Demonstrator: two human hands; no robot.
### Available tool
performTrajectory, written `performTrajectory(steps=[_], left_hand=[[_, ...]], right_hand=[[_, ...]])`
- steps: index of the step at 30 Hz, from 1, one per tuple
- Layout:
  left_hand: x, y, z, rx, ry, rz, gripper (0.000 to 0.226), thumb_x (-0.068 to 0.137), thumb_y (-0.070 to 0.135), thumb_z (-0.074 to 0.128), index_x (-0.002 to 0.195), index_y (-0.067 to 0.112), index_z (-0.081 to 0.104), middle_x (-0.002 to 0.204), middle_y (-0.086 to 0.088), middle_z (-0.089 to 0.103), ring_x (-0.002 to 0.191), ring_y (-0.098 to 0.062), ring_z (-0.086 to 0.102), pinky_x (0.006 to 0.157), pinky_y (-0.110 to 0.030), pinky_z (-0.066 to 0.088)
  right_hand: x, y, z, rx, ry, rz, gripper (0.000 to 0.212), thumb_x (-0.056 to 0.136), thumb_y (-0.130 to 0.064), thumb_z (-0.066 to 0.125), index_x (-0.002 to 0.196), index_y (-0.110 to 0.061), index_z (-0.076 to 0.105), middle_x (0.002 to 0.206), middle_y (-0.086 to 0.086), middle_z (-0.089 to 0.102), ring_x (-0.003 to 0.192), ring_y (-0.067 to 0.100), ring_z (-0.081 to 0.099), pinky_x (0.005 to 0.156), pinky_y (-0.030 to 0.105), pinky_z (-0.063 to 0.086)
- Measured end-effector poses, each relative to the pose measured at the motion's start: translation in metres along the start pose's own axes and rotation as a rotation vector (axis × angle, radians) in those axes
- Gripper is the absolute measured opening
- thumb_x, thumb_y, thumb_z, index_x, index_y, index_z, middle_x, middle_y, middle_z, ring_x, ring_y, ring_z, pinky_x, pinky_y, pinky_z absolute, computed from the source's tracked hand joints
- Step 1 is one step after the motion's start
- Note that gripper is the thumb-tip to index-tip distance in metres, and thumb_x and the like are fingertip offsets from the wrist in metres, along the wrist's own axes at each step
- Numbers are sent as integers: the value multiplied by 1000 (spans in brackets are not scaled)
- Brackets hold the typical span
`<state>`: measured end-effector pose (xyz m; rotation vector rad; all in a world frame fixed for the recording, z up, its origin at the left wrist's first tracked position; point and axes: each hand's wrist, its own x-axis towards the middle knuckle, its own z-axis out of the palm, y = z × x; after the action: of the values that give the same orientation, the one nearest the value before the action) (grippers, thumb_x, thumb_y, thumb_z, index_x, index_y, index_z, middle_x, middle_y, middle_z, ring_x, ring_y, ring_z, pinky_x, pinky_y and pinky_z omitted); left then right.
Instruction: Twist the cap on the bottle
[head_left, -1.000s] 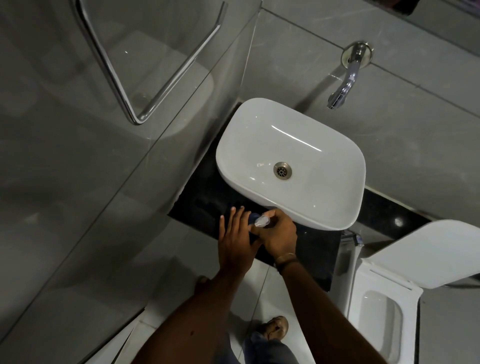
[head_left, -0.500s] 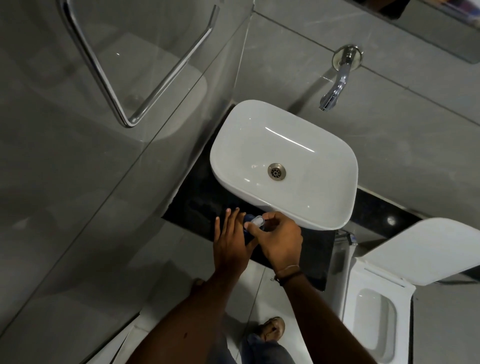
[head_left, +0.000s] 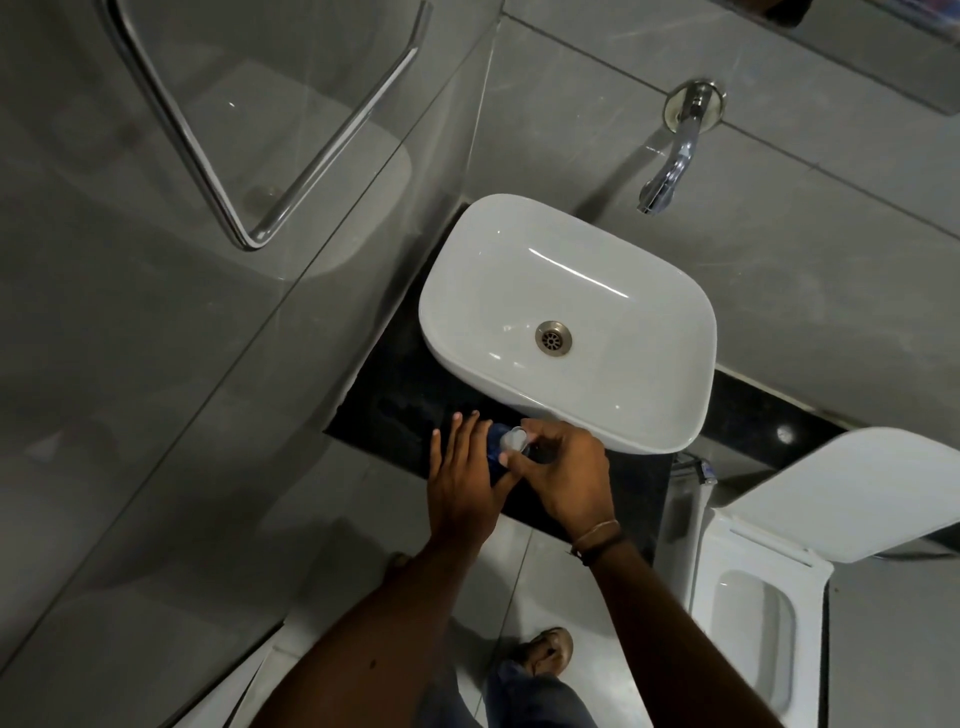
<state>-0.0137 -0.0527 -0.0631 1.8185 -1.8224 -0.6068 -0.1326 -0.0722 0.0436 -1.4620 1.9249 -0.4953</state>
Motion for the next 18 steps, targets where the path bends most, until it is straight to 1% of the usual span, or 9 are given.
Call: performTrajectory(steps=[2, 4, 7, 8, 9, 11, 12, 15, 18], left_hand=[[0, -1, 2, 13, -2, 2, 70, 101, 58, 36, 144, 5, 54, 151, -13, 55, 149, -31, 39, 123, -57, 29], [1, -2, 2, -1, -17, -7, 74, 93, 59, 49, 144, 6, 53, 151, -12, 56, 149, -30, 39, 124, -56, 27], [0, -1, 2, -45, -12, -20, 79, 87, 65, 60, 141, 7, 54, 145, -12, 61, 143, -31, 48, 124, -53, 30], [-1, 0, 2, -57, -11, -25, 79, 87, 65, 61, 141, 8, 55, 143, -12, 62, 140, -31, 51, 123, -51, 32], [-1, 1, 2, -67, -12, -30, 79, 87, 66, 60, 141, 9, 55, 142, -11, 63, 136, -30, 55, 122, -51, 35], [-2, 3, 0, -83, -15, -42, 80, 87, 68, 56, 141, 9, 55, 140, -10, 64, 130, -29, 59, 117, -51, 42], [-2, 4, -2, -94, -15, -50, 81, 87, 69, 54, 141, 9, 55, 138, -10, 65, 128, -29, 61, 113, -51, 46], [-3, 7, -7, -133, -24, -79, 84, 86, 73, 48, 141, 9, 54, 137, -11, 65, 125, -30, 62, 104, -49, 53], [-3, 9, -8, -142, -38, -82, 86, 86, 72, 48, 143, 9, 53, 139, -10, 64, 125, -28, 61, 101, -45, 54]], right_hand=[[-1, 1, -1, 41, 17, 5, 49, 67, -44, 94, 112, -31, 79, 95, -18, 75, 86, -6, 68, 82, 11, 52], [-4, 7, 1, 169, 73, 85, 53, 68, -53, 90, 114, -31, 78, 96, -17, 75, 91, -4, 70, 84, 15, 56], [-7, 24, 8, 456, 164, 293, 28, 89, -44, 75, 104, -22, 82, 97, -5, 81, 97, 12, 76, 95, 41, 63], [-8, 28, 11, 527, 138, 377, 23, 95, -41, 70, 101, -21, 81, 99, 1, 81, 101, 19, 76, 93, 45, 63], [-8, 31, 14, 592, 85, 459, 19, 99, -38, 66, 102, -23, 78, 106, 5, 80, 106, 25, 75, 89, 45, 63], [-6, 33, 20, 708, -44, 577, 14, 102, -32, 61, 107, -28, 73, 120, 10, 76, 111, 28, 72, 83, 38, 60], [-5, 35, 24, 757, -89, 604, 15, 104, -32, 58, 109, -29, 72, 125, 11, 74, 112, 28, 72, 86, 38, 59], [-1, 37, 32, 889, -132, 642, 22, 107, -29, 54, 121, -23, 69, 132, 16, 71, 121, 34, 69, 106, 48, 56], [1, 37, 35, 952, -103, 629, 35, 107, -22, 54, 137, -8, 64, 138, 22, 67, 128, 38, 66, 109, 48, 54]])
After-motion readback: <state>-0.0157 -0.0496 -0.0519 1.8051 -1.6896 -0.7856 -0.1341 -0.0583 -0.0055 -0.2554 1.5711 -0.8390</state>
